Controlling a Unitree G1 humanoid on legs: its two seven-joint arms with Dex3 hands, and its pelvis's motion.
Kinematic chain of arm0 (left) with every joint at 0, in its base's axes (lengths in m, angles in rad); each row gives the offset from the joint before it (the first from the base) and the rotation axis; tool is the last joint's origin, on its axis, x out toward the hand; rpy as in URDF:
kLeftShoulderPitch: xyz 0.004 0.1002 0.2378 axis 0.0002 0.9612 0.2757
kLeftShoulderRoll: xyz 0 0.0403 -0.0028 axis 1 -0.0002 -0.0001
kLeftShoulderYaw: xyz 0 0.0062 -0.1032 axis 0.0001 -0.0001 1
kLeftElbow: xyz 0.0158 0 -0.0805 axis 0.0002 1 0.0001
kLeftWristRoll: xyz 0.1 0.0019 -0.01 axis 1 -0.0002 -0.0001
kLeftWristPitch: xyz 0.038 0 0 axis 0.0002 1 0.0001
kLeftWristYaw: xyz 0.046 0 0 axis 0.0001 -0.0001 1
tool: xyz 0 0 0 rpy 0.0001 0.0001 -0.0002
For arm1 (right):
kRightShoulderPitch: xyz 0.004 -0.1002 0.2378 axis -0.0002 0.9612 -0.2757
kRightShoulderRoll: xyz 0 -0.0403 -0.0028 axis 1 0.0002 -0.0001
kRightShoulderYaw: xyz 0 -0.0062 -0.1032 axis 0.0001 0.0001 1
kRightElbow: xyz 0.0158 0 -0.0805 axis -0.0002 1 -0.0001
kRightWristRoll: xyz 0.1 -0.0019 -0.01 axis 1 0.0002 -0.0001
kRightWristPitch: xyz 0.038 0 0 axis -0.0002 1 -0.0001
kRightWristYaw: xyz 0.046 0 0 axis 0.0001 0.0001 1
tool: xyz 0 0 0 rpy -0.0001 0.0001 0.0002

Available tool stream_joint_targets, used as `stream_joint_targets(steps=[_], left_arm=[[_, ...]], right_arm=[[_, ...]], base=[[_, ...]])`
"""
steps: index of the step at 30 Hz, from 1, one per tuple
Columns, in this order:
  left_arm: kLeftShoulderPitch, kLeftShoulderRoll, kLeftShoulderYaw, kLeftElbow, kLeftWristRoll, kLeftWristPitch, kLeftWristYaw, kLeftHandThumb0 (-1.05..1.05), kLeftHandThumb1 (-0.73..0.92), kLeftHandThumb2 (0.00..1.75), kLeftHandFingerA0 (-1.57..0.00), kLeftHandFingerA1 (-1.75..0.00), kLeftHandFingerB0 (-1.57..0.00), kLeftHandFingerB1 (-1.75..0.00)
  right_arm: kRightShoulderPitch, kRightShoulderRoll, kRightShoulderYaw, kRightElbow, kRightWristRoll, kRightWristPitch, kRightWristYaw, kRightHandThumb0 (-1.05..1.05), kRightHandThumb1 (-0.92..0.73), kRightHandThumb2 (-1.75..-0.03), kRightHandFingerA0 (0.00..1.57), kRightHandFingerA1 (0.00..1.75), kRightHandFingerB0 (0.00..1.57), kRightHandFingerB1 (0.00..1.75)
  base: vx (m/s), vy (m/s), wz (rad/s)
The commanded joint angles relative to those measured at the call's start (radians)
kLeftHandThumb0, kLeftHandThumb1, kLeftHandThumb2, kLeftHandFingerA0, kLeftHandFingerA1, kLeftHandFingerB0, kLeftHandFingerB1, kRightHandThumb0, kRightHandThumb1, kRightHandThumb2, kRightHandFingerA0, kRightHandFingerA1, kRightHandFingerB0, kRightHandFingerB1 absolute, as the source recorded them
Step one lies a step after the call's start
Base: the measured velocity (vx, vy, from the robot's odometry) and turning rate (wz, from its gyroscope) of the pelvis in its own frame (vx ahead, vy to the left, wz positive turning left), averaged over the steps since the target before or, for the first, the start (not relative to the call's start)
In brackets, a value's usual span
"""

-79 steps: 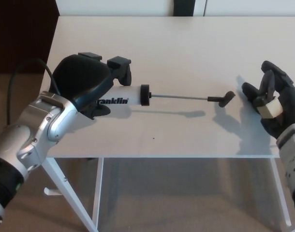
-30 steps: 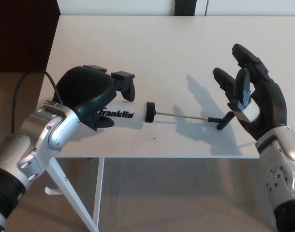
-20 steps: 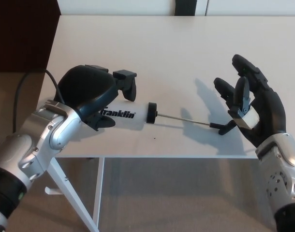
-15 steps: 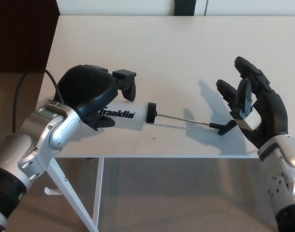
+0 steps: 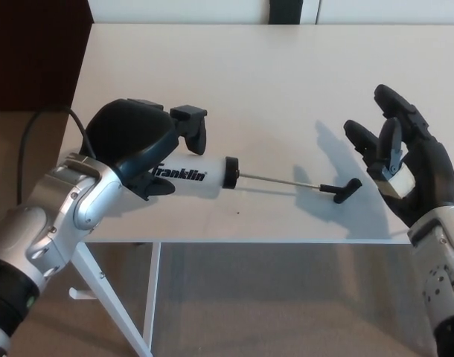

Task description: The robot walks towards a desk on which an air pump is kept in the middle. It lifts it up and holds it with its left hand and uses its right hand to compress it by pushing its handle inwards.

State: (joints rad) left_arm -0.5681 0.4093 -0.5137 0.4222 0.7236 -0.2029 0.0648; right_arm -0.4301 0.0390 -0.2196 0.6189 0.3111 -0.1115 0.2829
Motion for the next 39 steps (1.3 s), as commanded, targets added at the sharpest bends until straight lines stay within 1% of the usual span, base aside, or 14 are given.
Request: stream_joint_targets(steps=[1, 3, 4, 6, 7, 11, 12, 14, 15, 17, 18, 20, 21, 39], left_arm=[[0.042, -0.019, 0.073, -0.015, -0.092, 0.001, -0.039, -0.08, 0.80, 0.59, -0.75, -1.72, -0.60, -1.52], [0.048, -0.026, 0.090, -0.015, -0.116, -0.006, -0.046, -0.08, 0.80, 0.59, -0.75, -1.72, -0.60, -1.52], [0.054, -0.032, 0.104, -0.017, -0.136, -0.007, -0.058, -0.13, 0.82, 0.58, -0.63, -1.75, -0.55, -1.53], [0.058, -0.037, 0.115, -0.019, -0.147, -0.007, -0.068, -0.13, 0.82, 0.58, -0.63, -1.75, -0.55, -1.53], [0.059, -0.039, 0.121, -0.020, -0.146, -0.010, -0.069, -0.11, 0.82, 0.57, -0.77, -1.75, -0.55, -1.57], [0.060, -0.042, 0.129, -0.024, -0.138, -0.014, -0.071, -0.14, 0.81, 0.58, -0.80, -1.75, -0.56, -1.55], [0.061, -0.042, 0.129, -0.030, -0.135, -0.012, -0.074, -0.27, 0.67, 0.83, -0.98, -1.42, -0.68, -1.25], [0.062, -0.043, 0.129, -0.035, -0.133, -0.010, -0.077, -0.27, 0.67, 0.83, -0.98, -1.42, -0.68, -1.25], [0.062, -0.046, 0.130, -0.035, -0.136, -0.015, -0.076, -0.06, 0.84, 0.60, -0.77, -1.74, -0.55, -1.58], [0.062, -0.048, 0.132, -0.035, -0.138, -0.019, -0.074, -0.06, 0.84, 0.60, -0.77, -1.74, -0.55, -1.58], [0.060, -0.062, 0.135, -0.037, -0.145, -0.022, -0.070, -0.10, 0.82, 0.63, -0.65, -1.75, -0.55, -1.60], [0.060, -0.065, 0.136, -0.039, -0.147, -0.022, -0.069, -0.10, 0.82, 0.63, -0.65, -1.75, -0.55, -1.60], [0.060, -0.071, 0.140, -0.041, -0.153, -0.019, -0.072, -0.10, 0.83, 0.64, -0.65, -1.75, -0.57, -1.60], [0.081, -0.109, 0.166, -0.062, -0.192, -0.039, -0.070, -0.07, 0.79, 0.67, -0.70, -1.75, -0.64, -1.58]], right_arm=[[0.014, -0.022, -0.023, 0.003, 0.021, -0.009, 0.018, -0.83, -0.77, -1.11, 0.19, 0.48, 0.00, 0.34], [0.015, -0.020, -0.027, 0.002, 0.024, -0.010, 0.019, -0.83, -0.77, -1.11, 0.19, 0.48, 0.00, 0.34], [0.015, -0.019, -0.031, -0.003, 0.031, -0.004, 0.022, -0.36, -0.49, -1.09, 0.00, 0.48, 0.00, 0.47], [0.015, -0.017, -0.034, -0.006, 0.035, 0.001, 0.024, -0.36, -0.49, -1.09, 0.00, 0.48, 0.00, 0.47], [0.013, -0.016, -0.034, -0.008, 0.035, 0.004, 0.025, -0.36, -0.48, -1.09, 0.00, 0.47, 0.00, 0.47], [0.010, -0.013, -0.035, -0.008, 0.031, 0.003, 0.024, -0.36, -0.48, -1.09, 0.00, 0.47, 0.00, 0.47], [0.010, -0.009, -0.035, -0.008, 0.030, 0.003, 0.021, -0.36, -0.49, -1.09, 0.00, 0.47, 0.00, 0.47], [0.011, -0.007, -0.034, -0.008, 0.029, 0.003, 0.018, -0.36, -0.49, -1.09, 0.00, 0.47, 0.00, 0.47], [0.013, -0.003, -0.033, -0.008, 0.027, 0.002, 0.017, -0.36, -0.49, -1.09, 0.00, 0.47, 0.00, 0.47], [0.015, 0.000, -0.031, -0.008, 0.027, 0.002, 0.017, -0.36, -0.49, -1.09, 0.00, 0.47, 0.00, 0.47], [0.017, 0.008, -0.030, -0.008, 0.026, 0.001, 0.013, -0.36, -0.49, -1.09, 0.00, 0.47, 0.00, 0.47], [0.017, 0.010, -0.030, -0.009, 0.026, 0.002, 0.012, -0.36, -0.49, -1.09, 0.00, 0.47, 0.00, 0.47], [0.018, 0.017, -0.028, -0.004, 0.028, -0.001, 0.014, -0.82, -0.76, -1.12, 0.16, 0.47, 0.00, 0.35], [-0.003, 0.070, -0.040, 0.021, 0.056, 0.006, 0.033, -0.83, -0.76, -1.11, 0.18, 0.48, 0.00, 0.33]], base=[[0.00, 0.000, 0.00], [0.00, 0.000, 0.00], [0.00, 0.000, 0.00], [0.00, 0.000, 0.00], [0.00, 0.000, 0.00], [0.00, 0.000, 0.00], [0.00, 0.000, 0.00], [0.00, 0.000, 0.00], [0.00, 0.000, 0.00], [0.00, 0.000, 0.00], [0.00, 0.000, 0.00], [0.00, 0.000, 0.00], [0.00, 0.000, 0.00], [0.00, 0.000, 0.00]])
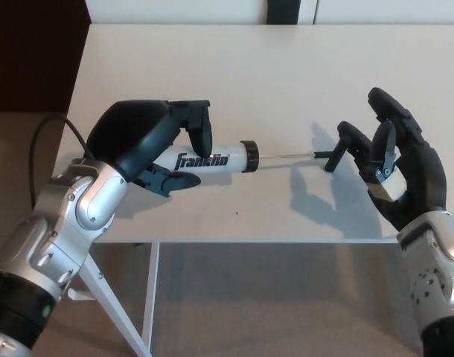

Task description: The robot walks towards a desk on which an air pump is kept in the middle. It lifts it up and holds it with its left hand and uses its right hand to compress it by pushing its handle inwards.

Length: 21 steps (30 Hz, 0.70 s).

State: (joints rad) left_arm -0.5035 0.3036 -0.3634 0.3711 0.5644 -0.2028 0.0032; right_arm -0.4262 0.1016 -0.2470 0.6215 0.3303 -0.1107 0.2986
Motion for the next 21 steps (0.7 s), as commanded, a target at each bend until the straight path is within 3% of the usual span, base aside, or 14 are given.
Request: stream_joint_targets(steps=[1, 4, 5, 6, 7, 9, 11, 12, 20, 21], left_arm=[[0.017, -0.005, 0.016, -0.012, -0.039, -0.048, -0.011, -0.02, 0.82, 0.69, -0.85, -1.69, -0.67, -1.54], [0.018, -0.006, 0.015, -0.013, -0.047, -0.056, -0.016, -0.02, 0.82, 0.69, -0.85, -1.69, -0.67, -1.54], [0.026, -0.012, 0.025, -0.019, -0.090, -0.072, -0.045, -0.05, 0.75, 0.75, -0.74, -1.65, -0.72, -1.45], [0.026, -0.012, 0.025, -0.019, -0.090, -0.072, -0.045, -0.05, 0.75, 0.75, -0.74, -1.65, -0.72, -1.45], [0.032, -0.036, 0.065, -0.048, -0.242, -0.013, -0.172, -0.09, 0.75, 0.77, -1.00, -1.35, -0.80, -1.19], [0.038, -0.065, 0.115, -0.082, -0.423, 0.062, -0.329, -0.09, 0.75, 0.77, -1.00, -1.35, -0.80, -1.19], [0.039, -0.071, 0.124, -0.089, -0.453, 0.079, -0.357, -0.09, 0.75, 0.77, -1.00, -1.35, -0.80, -1.19], [0.036, -0.080, 0.136, -0.093, -0.483, 0.106, -0.383, -0.09, 0.74, 0.72, -1.11, -1.32, -0.86, -1.16], [0.057, -0.096, 0.192, -0.122, -0.582, 0.194, -0.464, -0.13, 0.75, 0.72, -1.12, -1.36, -0.89, -1.17], [0.053, -0.098, 0.197, -0.120, -0.584, 0.201, -0.472, -0.11, 0.75, 0.73, -1.12, -1.33, -0.87, -1.17]], right_arm=[[-0.010, 0.009, -0.017, 0.018, 0.044, 0.010, 0.018, -0.82, -0.76, -1.06, 0.12, 0.42, 0.06, 0.35], [-0.014, 0.011, -0.022, 0.018, 0.051, 0.016, 0.017, -0.82, -0.76, -1.06, 0.12, 0.42, 0.06, 0.35], [-0.015, 0.011, -0.022, 0.019, 0.051, 0.015, 0.017, -0.36, -0.49, -1.09, 0.00, 0.47, 0.00, 0.47], [-0.015, 0.011, -0.022, 0.019, 0.051, 0.015, 0.017, -0.36, -0.49, -1.09, 0.00, 0.47, 0.00, 0.47], [-0.020, 0.012, -0.028, 0.019, 0.060, 0.023, 0.015, -0.36, -0.49, -1.09, 0.00, 0.47, 0.00, 0.47], [-0.026, 0.013, -0.036, 0.018, 0.073, 0.033, 0.013, -0.36, -0.49, -1.09, 0.00, 0.47, 0.00, 0.47], [-0.027, 0.013, -0.037, 0.017, 0.076, 0.035, 0.013, -0.36, -0.49, -1.09, 0.00, 0.47, 0.00, 0.47], [-0.027, 0.011, -0.037, 0.016, 0.074, 0.035, 0.012, -0.80, -0.92, -0.72, 0.17, 0.30, 0.11, 0.26], [-0.026, 0.020, -0.031, 0.023, 0.066, 0.031, 0.011, -0.84, -0.89, -0.72, 0.18, 0.31, 0.11, 0.25], [-0.032, 0.017, -0.033, 0.027, 0.068, 0.032, 0.013, -0.82, -0.77, -1.13, 0.15, 0.46, 0.00, 0.36]], base=[[0.00, 0.000, 0.00], [0.00, 0.000, 0.00], [0.00, 0.000, 0.00], [0.00, 0.000, 0.00], [0.00, 0.000, 0.00], [0.00, 0.000, 0.00], [0.00, 0.000, 0.00], [0.00, 0.000, 0.00], [0.00, 0.000, 0.00], [0.00, 0.000, 0.00]])
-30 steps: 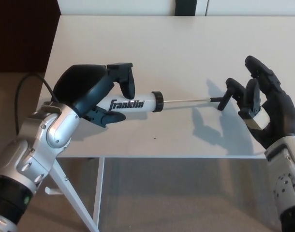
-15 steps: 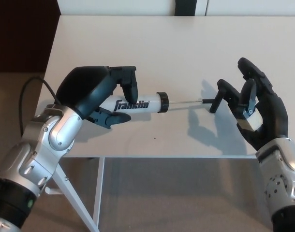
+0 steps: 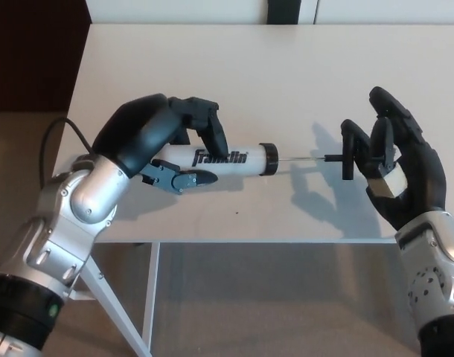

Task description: The robot walks towards a desk on which an air pump is kept in the middle. It lifts it up and holds it with its left hand and uses its right hand to compress it by pushing its handle inwards.

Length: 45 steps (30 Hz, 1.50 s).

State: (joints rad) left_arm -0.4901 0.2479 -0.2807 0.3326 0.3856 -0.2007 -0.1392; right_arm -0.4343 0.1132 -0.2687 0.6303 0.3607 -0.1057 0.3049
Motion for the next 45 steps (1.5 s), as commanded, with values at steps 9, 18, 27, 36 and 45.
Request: stream_joint_targets(steps=[9, 18, 27, 36, 45], left_arm=[[0.034, -0.056, 0.119, -0.105, -0.401, 0.208, -0.350, -0.12, 0.75, 0.73, -1.11, -1.32, -0.86, -1.17], [0.023, -0.084, 0.122, -0.135, -0.400, 0.244, -0.353, -0.12, 0.77, 0.71, -1.10, -1.36, -0.82, -1.18], [0.009, -0.137, 0.088, -0.149, -0.351, 0.257, -0.303, -0.10, 0.75, 0.74, -1.07, -1.39, -0.83, -1.17], [-0.002, -0.200, 0.013, -0.094, -0.193, 0.263, -0.140, -0.11, 0.74, 0.70, -0.94, -1.43, -0.78, -1.18], [0.006, -0.270, -0.025, -0.086, -0.121, 0.304, -0.009, -0.19, 0.79, 0.66, -0.89, -1.44, -0.78, -1.04]], right_arm=[[-0.029, 0.014, -0.019, 0.020, 0.041, 0.026, -0.003, -0.36, -0.49, -1.09, 0.00, 0.47, 0.00, 0.47], [-0.029, 0.029, -0.026, 0.019, 0.056, 0.042, 0.006, -0.36, -0.48, -1.09, 0.00, 0.47, 0.00, 0.47], [0.010, 0.101, -0.028, -0.100, 0.137, 0.091, 0.018, -0.37, -0.46, -1.07, 0.00, 0.47, 0.00, 0.46], [0.075, 0.178, -0.008, -0.286, 0.188, 0.127, -0.025, -0.81, -0.91, -0.68, 0.22, 0.30, 0.18, 0.27], [0.100, 0.188, 0.014, -0.380, 0.168, 0.108, -0.086, -0.36, -0.48, -1.09, 0.00, 0.47, 0.00, 0.47]], base=[[0.00, 0.000, 0.00], [0.00, 0.000, 0.00], [0.00, 0.000, 0.00], [0.00, 0.000, 0.00], [0.00, 0.000, 0.00]])
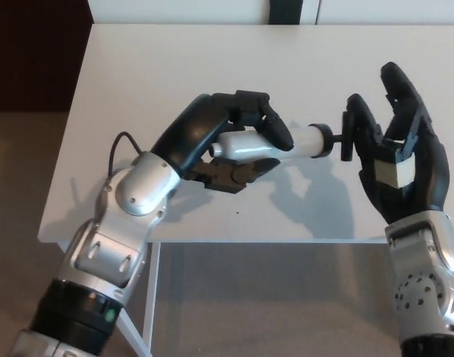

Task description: The robot walks towards a desk on which an air pump is kept in the middle. It lifts it up and holds it with its left hand and uses its right hand to compress it by pushing its handle inwards.

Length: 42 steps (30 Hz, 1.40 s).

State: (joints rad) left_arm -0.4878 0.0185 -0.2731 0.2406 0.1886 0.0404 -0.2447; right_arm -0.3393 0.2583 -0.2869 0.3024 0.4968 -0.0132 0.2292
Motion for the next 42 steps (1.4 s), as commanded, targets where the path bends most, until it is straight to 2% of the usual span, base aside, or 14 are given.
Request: stream_joint_targets(steps=[1, 6, 7, 10, 11, 14, 17, 18, 25, 26, 33, 38, 39, 42], left_arm=[[0.007, -0.044, -0.034, 0.004, 0.081, 0.060, 0.105, -0.19, 0.78, 0.65, -0.91, -1.39, -0.81, -0.91], [0.012, -0.048, -0.044, 0.000, 0.092, 0.064, 0.124, -0.21, 0.78, 0.65, -0.93, -1.38, -0.81, -0.94], [0.013, -0.048, -0.045, 0.000, 0.091, 0.062, 0.127, -0.18, 0.80, 0.63, -0.91, -1.44, -0.77, -1.09], [0.014, -0.048, -0.045, 0.000, 0.089, 0.058, 0.131, -0.18, 0.80, 0.63, -0.91, -1.44, -0.77, -1.09], [0.017, -0.040, -0.046, 0.002, 0.095, 0.046, 0.135, -0.16, 0.80, 0.64, -0.89, -1.43, -0.77, -1.08], [0.022, -0.019, -0.045, 0.010, 0.104, 0.022, 0.141, -0.15, 0.80, 0.64, -0.91, -1.40, -0.80, -1.00], [0.023, -0.008, -0.041, 0.015, 0.105, 0.013, 0.140, -0.15, 0.80, 0.64, -0.91, -1.40, -0.80, -1.00], [0.016, 0.008, -0.032, 0.028, 0.101, 0.001, 0.135, -0.09, 0.80, 0.70, -0.91, -1.50, -0.73, -1.28], [-0.034, 0.064, 0.024, 0.105, 0.089, -0.044, 0.152, -0.05, 0.77, 0.81, -0.92, -1.57, -0.74, -1.31], [-0.040, 0.069, 0.029, 0.115, 0.087, -0.053, 0.154, -0.04, 0.77, 0.84, -0.87, -1.59, -0.71, -1.33], [-0.056, 0.093, -0.014, 0.172, 0.167, -0.120, 0.206, -0.05, 0.79, 0.73, -0.90, -1.61, -0.72, -1.39], [-0.102, 0.115, -0.118, 0.235, 0.305, -0.156, 0.289, -0.10, 0.78, 0.65, -0.73, -1.62, -0.71, -1.39], [-0.113, 0.114, -0.132, 0.248, 0.321, -0.159, 0.304, -0.10, 0.78, 0.62, -0.69, -1.64, -0.69, -1.40], [-0.139, 0.108, -0.161, 0.280, 0.346, -0.159, 0.331, -0.10, 0.78, 0.61, -0.65, -1.70, -0.63, -1.48]], right_arm=[[0.006, 0.042, 0.034, -0.053, 0.029, 0.014, -0.015, -0.82, -0.92, -0.71, 0.22, 0.30, 0.16, 0.27], [0.008, 0.041, 0.035, -0.058, 0.029, 0.012, -0.031, -0.82, -0.92, -0.70, 0.22, 0.30, 0.18, 0.27], [0.008, 0.039, 0.034, -0.056, 0.033, 0.013, -0.030, -0.82, -0.92, -0.70, 0.22, 0.30, 0.17, 0.27], [0.008, 0.036, 0.034, -0.055, 0.036, 0.014, -0.028, -0.82, -0.92, -0.70, 0.22, 0.30, 0.17, 0.27], [0.009, 0.035, 0.033, -0.053, 0.041, 0.015, -0.020, -0.36, -0.48, -1.08, 0.00, 0.47, 0.00, 0.46], [0.010, 0.025, 0.033, -0.046, 0.042, 0.009, -0.009, -0.36, -0.47, -1.08, 0.00, 0.48, 0.00, 0.46], [0.008, 0.016, 0.033, -0.041, 0.035, 0.002, -0.010, -0.36, -0.47, -1.08, 0.00, 0.48, 0.00, 0.46], [0.007, 0.001, 0.034, -0.037, 0.008, -0.016, -0.026, -0.82, -0.92, -0.72, 0.22, 0.31, 0.16, 0.27], [0.020, -0.063, 0.026, -0.043, -0.047, -0.063, -0.041, -0.82, -0.92, -0.71, 0.21, 0.30, 0.17, 0.27], [0.026, -0.071, 0.026, -0.048, -0.051, -0.068, -0.037, -0.36, -0.48, -1.09, 0.00, 0.47, 0.00, 0.47], [0.069, -0.104, 0.045, -0.101, -0.073, -0.093, -0.026, -0.36, -0.49, -1.09, 0.00, 0.47, 0.00, 0.47], [0.106, -0.105, 0.066, -0.189, -0.070, -0.093, -0.020, -0.36, -0.48, -1.09, 0.00, 0.47, 0.00, 0.47], [0.112, -0.105, 0.072, -0.207, -0.074, -0.096, -0.020, -0.81, -0.92, -0.69, 0.22, 0.29, 0.19, 0.27], [0.128, -0.104, 0.087, -0.254, -0.084, -0.102, -0.024, -0.82, -0.92, -0.68, 0.25, 0.30, 0.19, 0.28]], base=[[0.00, 0.000, 0.00], [0.00, 0.000, 0.00], [0.00, 0.000, 0.00], [0.00, 0.000, 0.00], [0.00, 0.000, 0.00], [0.00, 0.000, 0.00], [0.00, 0.000, 0.00], [0.00, 0.000, 0.00], [0.00, 0.000, 0.00], [0.00, 0.000, 0.00], [0.00, 0.000, 0.00], [0.00, 0.000, 0.00], [0.00, 0.000, 0.00], [0.00, 0.000, 0.00]])
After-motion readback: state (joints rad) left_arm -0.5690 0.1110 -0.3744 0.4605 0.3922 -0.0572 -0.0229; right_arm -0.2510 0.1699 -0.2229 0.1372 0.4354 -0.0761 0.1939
